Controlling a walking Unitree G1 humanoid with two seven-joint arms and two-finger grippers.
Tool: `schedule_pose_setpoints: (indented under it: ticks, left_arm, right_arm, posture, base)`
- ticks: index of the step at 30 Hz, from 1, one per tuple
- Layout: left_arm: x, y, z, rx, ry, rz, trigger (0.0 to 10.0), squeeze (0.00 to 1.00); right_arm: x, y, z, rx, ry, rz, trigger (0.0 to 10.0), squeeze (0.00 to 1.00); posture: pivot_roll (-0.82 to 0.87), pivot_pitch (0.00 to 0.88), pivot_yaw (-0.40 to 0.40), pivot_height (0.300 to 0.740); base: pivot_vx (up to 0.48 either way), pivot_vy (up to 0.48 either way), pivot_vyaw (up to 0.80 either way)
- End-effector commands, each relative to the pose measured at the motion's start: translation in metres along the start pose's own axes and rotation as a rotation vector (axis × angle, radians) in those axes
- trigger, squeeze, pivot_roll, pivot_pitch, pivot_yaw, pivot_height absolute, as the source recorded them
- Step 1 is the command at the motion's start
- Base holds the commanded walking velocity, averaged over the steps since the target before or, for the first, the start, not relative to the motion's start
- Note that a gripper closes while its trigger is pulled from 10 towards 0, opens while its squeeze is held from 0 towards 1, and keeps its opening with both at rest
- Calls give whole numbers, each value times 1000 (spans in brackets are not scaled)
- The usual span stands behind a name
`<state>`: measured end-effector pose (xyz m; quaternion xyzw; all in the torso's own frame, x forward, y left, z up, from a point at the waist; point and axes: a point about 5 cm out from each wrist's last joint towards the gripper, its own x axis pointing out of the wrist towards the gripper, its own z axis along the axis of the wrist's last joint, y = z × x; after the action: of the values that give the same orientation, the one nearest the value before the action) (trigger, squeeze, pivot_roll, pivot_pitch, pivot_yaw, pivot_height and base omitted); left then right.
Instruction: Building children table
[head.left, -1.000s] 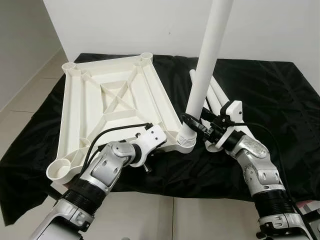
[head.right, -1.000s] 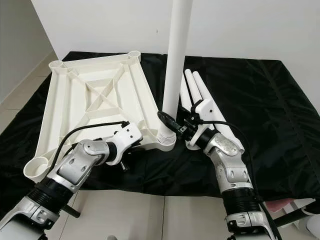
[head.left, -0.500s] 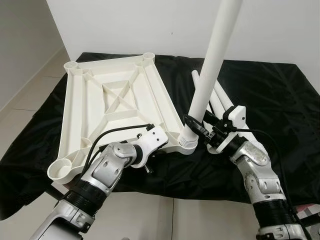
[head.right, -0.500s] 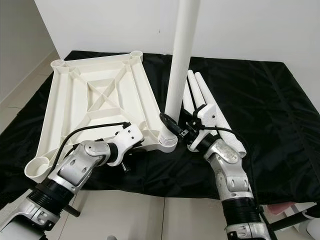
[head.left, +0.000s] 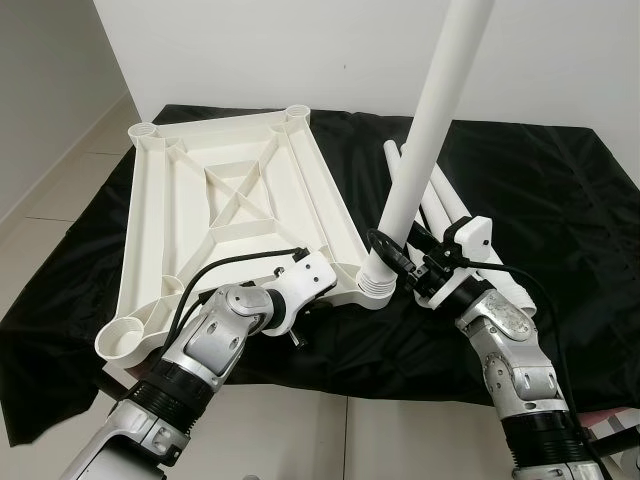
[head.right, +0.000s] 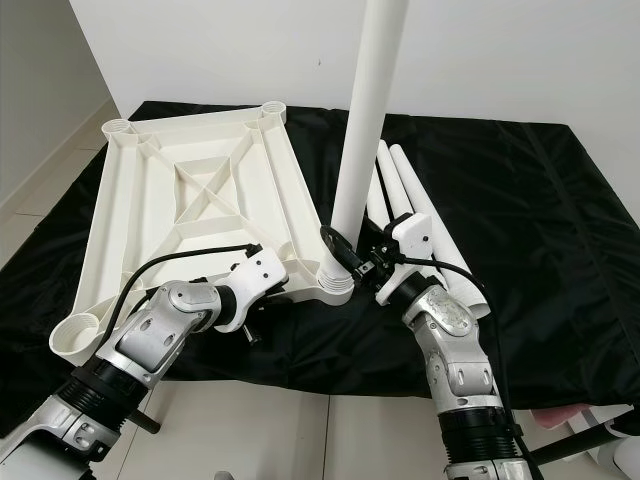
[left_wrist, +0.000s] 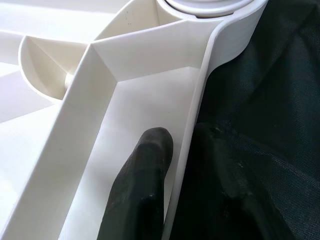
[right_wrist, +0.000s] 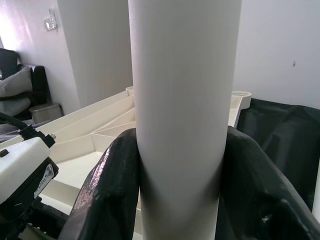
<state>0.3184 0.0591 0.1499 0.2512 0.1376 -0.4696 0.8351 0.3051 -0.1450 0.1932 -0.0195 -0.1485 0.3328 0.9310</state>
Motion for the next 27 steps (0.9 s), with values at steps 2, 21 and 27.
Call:
schedule_pose_setpoints:
  ticks: [2, 21, 27]
  left_arm:
    - [2, -9, 13, 36, -55, -47, 10000, 0]
    - [0, -6, 15, 34, -56, -38, 10000, 0]
    - [0, -4, 15, 34, -55, -34, 10000, 0]
  right_arm:
    - [-4, 11, -29, 66, 146, 4, 10000, 0]
    - [-1, 24, -22, 65, 107, -48, 10000, 0]
    - [1, 26, -19, 59, 98, -51, 10000, 0]
  posture:
    - [-120, 97, 41, 740]
    - [-120, 113, 47, 740]
    - [-117, 116, 48, 740]
  base:
    - [0, 0, 0]
    - [0, 0, 0]
    - [0, 0, 0]
